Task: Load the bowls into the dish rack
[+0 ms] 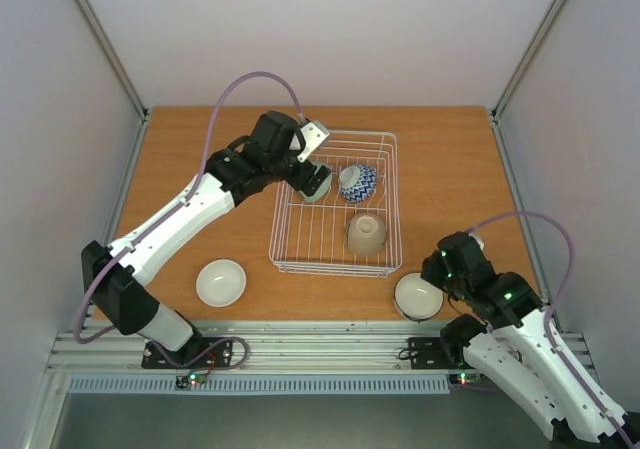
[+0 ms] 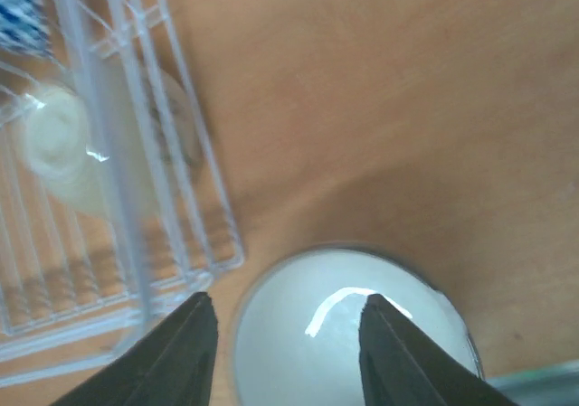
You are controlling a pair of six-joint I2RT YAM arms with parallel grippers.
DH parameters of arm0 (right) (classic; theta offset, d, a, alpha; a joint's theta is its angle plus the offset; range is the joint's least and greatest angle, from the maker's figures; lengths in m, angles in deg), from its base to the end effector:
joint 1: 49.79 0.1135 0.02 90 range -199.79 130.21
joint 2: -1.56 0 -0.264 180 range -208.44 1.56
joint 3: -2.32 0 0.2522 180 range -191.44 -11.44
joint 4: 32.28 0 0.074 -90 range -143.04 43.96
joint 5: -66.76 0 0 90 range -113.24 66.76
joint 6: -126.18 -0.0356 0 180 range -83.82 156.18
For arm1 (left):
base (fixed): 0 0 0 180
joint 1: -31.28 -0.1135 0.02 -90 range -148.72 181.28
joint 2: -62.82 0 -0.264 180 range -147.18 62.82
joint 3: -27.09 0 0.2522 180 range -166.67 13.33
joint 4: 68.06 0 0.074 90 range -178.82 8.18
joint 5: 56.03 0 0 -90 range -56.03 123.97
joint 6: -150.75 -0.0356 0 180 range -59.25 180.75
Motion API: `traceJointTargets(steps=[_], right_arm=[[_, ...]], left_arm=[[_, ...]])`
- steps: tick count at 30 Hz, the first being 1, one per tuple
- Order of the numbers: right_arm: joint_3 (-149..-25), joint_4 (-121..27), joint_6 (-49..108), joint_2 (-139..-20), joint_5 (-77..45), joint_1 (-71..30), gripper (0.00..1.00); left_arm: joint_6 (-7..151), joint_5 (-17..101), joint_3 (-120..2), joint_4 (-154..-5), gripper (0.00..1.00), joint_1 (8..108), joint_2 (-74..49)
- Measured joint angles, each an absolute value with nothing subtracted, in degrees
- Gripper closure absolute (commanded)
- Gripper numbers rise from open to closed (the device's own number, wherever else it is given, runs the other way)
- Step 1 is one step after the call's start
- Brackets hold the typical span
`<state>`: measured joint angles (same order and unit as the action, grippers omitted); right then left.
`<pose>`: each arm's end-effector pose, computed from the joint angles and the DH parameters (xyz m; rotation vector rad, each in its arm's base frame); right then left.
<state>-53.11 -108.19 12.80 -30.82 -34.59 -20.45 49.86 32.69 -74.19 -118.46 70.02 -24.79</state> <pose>0.0861 0.0404 0.2668 -0.0461 2.4735 0.1487 0.2672 -0.2133 0.3713 0.9215 2.0226 -0.2441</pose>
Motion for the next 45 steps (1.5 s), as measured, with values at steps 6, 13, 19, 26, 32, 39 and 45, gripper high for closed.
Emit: traceJointTargets(steps=[6, 13, 19, 26, 32, 39, 45], right_arm=[[-39.7, -109.9, 2.0, -28.1, -31.8, -19.6, 0.63], [-40.4, -111.3, -3.8, -22.4, -33.2, -18.9, 0.64], [-40.4, -111.5, -6.0, -22.3, -34.6, -18.9, 0.64], [-41.4, -112.8, -8.8, -27.8, -36.6, -18.9, 0.64], [-42.1, -112.6, -7.3, -27.8, -36.5, -18.9, 0.64], [-42.3, -108.5, -3.8, -35.8, -34.2, -18.6, 0.65], [-42.4, -101.5, -2.2, -42.8, -32.5, -15.9, 0.65]], left_arm=[[51.3, 36.6, -72.6, -118.3, 0.01, 70.3, -24.7], [52.0, 38.4, -71.7, -118.0, 0.0, 70.2, -24.5], [52.5, 38.9, -71.7, -117.9, 0.01, 70.2, -24.5], [52.6, 39.1, -71.7, -117.9, 0.01, 70.2, -24.5], [52.6, 39.1, -71.0, -117.8, 0.01, 70.2, -24.5], [52.6, 39.1, -70.9, -117.7, 0.01, 70.2, -24.6], [52.6, 38.9, -70.1, -117.5, 0.01, 70.2, -24.6]])
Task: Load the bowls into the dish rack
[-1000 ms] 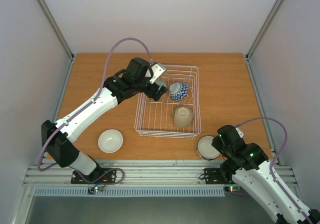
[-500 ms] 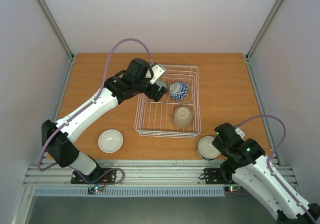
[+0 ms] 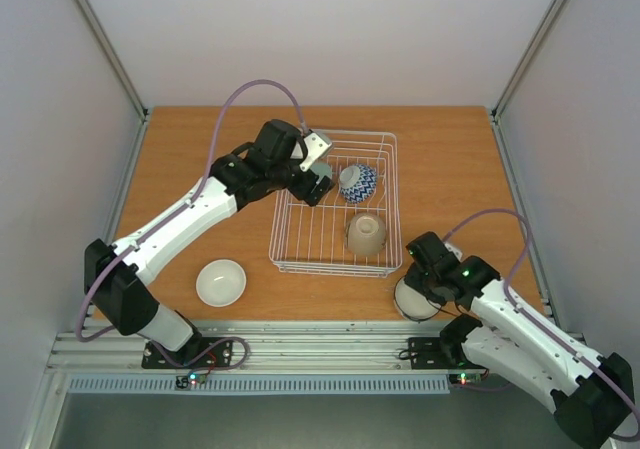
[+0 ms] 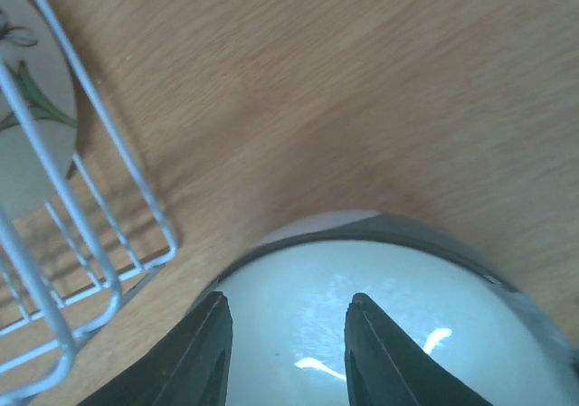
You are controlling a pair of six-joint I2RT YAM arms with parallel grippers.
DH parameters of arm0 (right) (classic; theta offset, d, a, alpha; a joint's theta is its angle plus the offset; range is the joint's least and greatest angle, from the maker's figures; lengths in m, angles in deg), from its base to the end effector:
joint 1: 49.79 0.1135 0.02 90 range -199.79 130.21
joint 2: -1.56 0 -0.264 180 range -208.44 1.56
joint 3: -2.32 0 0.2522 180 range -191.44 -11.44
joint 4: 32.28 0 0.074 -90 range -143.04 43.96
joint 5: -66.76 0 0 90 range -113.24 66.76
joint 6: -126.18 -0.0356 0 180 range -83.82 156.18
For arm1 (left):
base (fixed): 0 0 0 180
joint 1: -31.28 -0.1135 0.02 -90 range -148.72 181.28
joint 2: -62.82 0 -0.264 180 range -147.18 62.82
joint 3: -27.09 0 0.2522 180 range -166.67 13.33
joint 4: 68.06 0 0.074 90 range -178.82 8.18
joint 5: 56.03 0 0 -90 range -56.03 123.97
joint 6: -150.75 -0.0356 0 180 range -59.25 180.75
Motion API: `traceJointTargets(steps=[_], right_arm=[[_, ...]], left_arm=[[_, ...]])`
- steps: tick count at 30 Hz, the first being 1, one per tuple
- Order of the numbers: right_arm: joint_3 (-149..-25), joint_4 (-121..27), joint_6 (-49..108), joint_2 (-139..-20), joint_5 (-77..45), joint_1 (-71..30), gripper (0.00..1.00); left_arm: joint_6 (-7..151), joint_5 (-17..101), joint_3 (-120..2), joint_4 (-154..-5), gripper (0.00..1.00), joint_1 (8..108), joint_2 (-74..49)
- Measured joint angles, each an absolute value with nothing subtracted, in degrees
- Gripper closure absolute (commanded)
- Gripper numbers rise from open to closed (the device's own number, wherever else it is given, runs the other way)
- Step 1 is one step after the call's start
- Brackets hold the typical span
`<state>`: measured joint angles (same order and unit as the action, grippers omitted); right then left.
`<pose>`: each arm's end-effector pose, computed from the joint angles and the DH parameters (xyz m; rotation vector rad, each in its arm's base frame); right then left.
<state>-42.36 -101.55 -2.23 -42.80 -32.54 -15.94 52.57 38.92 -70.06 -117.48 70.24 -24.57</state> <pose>0.1051 0.0635 0.1976 0.1508 2.7442 0.1205 0.2631 -0.2167 0.3501 0.9576 2.0787 -0.3807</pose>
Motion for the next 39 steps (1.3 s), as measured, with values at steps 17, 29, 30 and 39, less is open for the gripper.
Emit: traceJointTargets(steps=[17, 29, 30, 39], right_arm=[[-46.0, -92.9, -4.4, -55.6, -34.8, -0.3, 0.75], [-43.8, -91.5, -8.2, -55.2, -34.6, 0.4, 0.99], [-43.8, -92.1, -8.4, -54.5, -35.0, 0.4, 0.99], [-44.0, -98.2, -9.5, -45.8, -38.3, 0.7, 0.99]], left_arm=[[52.4, 38.7, -69.0, -117.1, 0.01, 70.2, -24.6], [52.4, 38.7, -67.6, -116.8, 0.01, 70.2, -24.6], [52.4, 38.7, -67.6, -116.8, 0.01, 70.2, -24.6], [52.4, 38.7, -67.5, -116.7, 0.01, 70.2, -24.5]])
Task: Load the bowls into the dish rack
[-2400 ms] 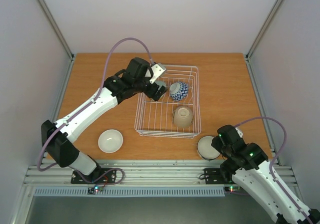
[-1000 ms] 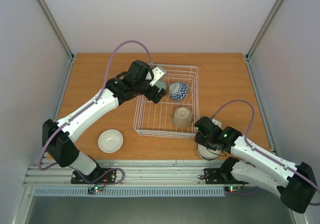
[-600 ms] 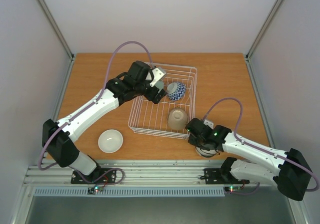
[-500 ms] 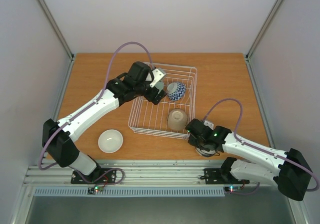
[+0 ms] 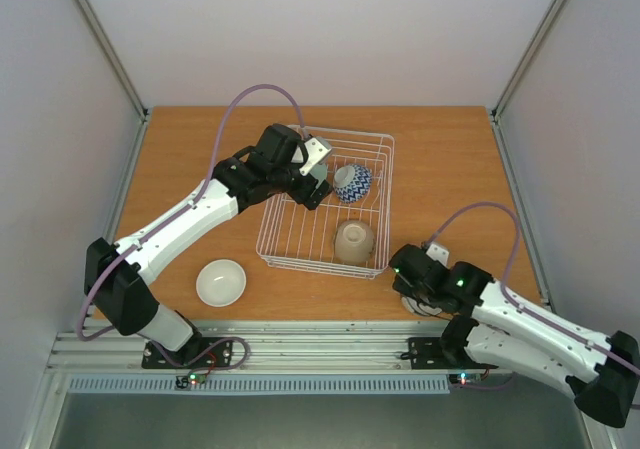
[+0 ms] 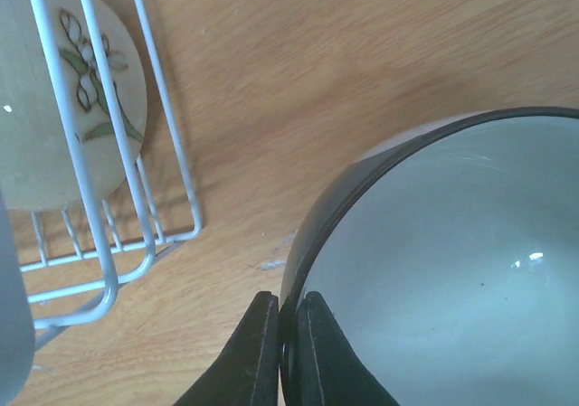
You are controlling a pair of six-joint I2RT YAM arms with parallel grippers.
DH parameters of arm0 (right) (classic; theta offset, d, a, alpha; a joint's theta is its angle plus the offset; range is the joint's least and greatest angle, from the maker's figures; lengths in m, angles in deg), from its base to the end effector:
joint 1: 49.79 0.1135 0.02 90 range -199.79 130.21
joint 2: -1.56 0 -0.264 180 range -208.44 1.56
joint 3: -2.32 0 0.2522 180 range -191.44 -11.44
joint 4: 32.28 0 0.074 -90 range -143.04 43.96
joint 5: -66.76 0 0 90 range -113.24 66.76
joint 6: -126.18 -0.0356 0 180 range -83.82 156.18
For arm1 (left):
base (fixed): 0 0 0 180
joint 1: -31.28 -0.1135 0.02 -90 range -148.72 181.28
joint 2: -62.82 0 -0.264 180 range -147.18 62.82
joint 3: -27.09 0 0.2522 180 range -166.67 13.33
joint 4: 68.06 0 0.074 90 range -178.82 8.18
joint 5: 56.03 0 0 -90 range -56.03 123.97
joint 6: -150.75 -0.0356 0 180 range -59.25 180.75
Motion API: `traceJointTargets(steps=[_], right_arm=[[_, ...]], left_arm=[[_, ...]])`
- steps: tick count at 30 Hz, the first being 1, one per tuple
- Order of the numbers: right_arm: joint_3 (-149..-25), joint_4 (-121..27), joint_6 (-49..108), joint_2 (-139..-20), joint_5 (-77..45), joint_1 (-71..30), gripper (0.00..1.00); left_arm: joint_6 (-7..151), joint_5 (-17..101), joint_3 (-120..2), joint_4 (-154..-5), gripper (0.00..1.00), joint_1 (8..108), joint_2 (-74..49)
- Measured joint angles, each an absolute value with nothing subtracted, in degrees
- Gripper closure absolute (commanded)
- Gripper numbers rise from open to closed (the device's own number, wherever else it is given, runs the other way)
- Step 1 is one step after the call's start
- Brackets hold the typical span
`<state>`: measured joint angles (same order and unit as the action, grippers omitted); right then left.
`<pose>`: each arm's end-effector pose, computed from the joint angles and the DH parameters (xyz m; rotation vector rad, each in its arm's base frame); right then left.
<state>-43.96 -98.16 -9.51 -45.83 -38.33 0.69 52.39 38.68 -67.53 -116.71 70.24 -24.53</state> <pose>0.0936 0.0988 0.2032 -0.0397 2.6763 0.1685 0.2626 -0.2161 0.3368 0.9695 2.1056 -0.3682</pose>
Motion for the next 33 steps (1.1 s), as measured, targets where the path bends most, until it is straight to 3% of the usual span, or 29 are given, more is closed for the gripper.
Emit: traceJointTargets(steps=[7, 12, 16, 24, 33], right_arm=[[-53.7, -108.5, -2.8, -34.4, -46.9, 0.7, 0.99], [-61.6, -102.9, 8.5, -27.2, -50.2, 0.7, 0.99], [-63.9, -94.4, 17.7, -28.4, -49.1, 0.7, 0.99], [-64.2, -77.6, 29.0, -37.0, -34.0, -3.2, 0.99], [-64.6, -64.0, 24.6, -51.5, -2.3, -28.1, 0.99]], left_arm=[[52.4, 38.7, -67.5, -116.5, 0.01, 70.2, -24.5], [52.5, 39.9, -67.4, -116.3, 0.01, 70.2, -24.5], [52.9, 42.3, -67.4, -116.3, 0.01, 70.2, -24.4], [52.9, 44.6, -66.1, -115.8, 0.01, 70.2, -21.5], [52.8, 45.2, -64.4, -114.9, 0.01, 70.2, -17.7]])
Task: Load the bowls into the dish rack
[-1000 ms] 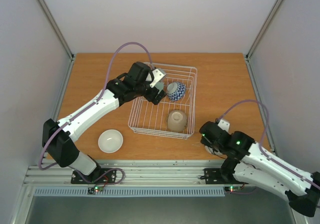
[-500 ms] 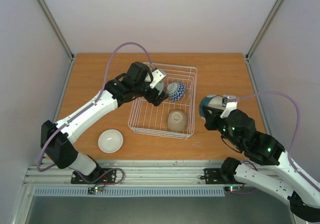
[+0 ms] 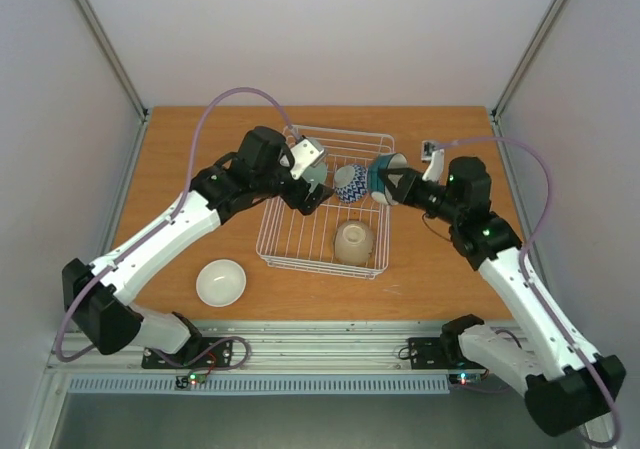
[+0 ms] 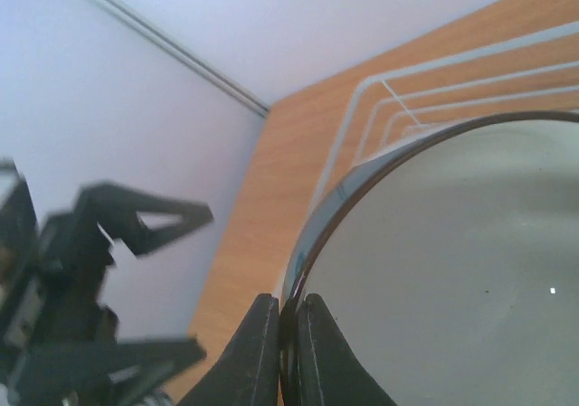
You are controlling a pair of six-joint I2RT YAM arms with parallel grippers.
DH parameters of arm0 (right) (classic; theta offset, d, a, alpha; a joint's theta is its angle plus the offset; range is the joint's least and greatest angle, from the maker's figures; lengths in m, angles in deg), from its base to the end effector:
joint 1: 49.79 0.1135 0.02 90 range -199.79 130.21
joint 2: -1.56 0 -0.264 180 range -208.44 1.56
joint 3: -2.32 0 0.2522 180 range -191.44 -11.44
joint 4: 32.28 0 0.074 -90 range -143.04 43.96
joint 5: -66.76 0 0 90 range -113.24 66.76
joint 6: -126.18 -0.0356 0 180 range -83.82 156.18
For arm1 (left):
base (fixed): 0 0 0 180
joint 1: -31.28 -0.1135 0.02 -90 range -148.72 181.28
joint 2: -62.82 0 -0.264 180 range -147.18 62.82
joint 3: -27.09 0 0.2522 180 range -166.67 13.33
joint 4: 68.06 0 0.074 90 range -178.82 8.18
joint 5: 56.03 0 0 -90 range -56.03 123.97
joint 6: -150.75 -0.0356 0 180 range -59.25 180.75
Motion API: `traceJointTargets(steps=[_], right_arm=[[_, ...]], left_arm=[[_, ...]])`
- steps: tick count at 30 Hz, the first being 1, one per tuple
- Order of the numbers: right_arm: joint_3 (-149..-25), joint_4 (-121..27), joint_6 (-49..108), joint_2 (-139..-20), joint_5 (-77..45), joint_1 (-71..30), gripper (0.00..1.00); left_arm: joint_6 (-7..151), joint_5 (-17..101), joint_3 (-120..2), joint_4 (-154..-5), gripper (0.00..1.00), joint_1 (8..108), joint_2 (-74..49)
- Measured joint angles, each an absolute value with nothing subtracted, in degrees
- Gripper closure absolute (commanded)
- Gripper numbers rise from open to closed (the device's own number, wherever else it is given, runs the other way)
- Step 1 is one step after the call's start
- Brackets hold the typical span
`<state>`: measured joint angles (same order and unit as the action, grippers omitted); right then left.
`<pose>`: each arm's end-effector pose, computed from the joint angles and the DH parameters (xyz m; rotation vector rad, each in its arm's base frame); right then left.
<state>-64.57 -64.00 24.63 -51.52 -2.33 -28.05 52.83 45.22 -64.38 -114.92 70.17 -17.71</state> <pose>0.1889 0.0890 0.3518 -0.4257 1.8823 0.7368 0.2388 -0.2015 0.3579 0.9884 2.0013 -0.5154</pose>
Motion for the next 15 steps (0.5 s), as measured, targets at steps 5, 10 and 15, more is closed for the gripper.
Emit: traceJointTargets(steps=[5, 10, 15], right_arm=[[-59.3, -40.5, 12.0, -58.2, 16.2, -40.6, 0.99], [-54.4, -2.2, -12.0, -70.4, 27.2, -45.7, 0.99], [-49.9, 15.1, -23.2, -73.5, 32.9, -45.9, 0.99]], left_arm=[[52.8, 45.4, -63.3, -114.1, 0.01, 70.1, -16.0], [52.9, 45.8, -62.9, -113.7, 0.0, 70.0, -15.5], [53.1, 46.0, -62.9, -113.2, 0.0, 69.5, -15.6]])
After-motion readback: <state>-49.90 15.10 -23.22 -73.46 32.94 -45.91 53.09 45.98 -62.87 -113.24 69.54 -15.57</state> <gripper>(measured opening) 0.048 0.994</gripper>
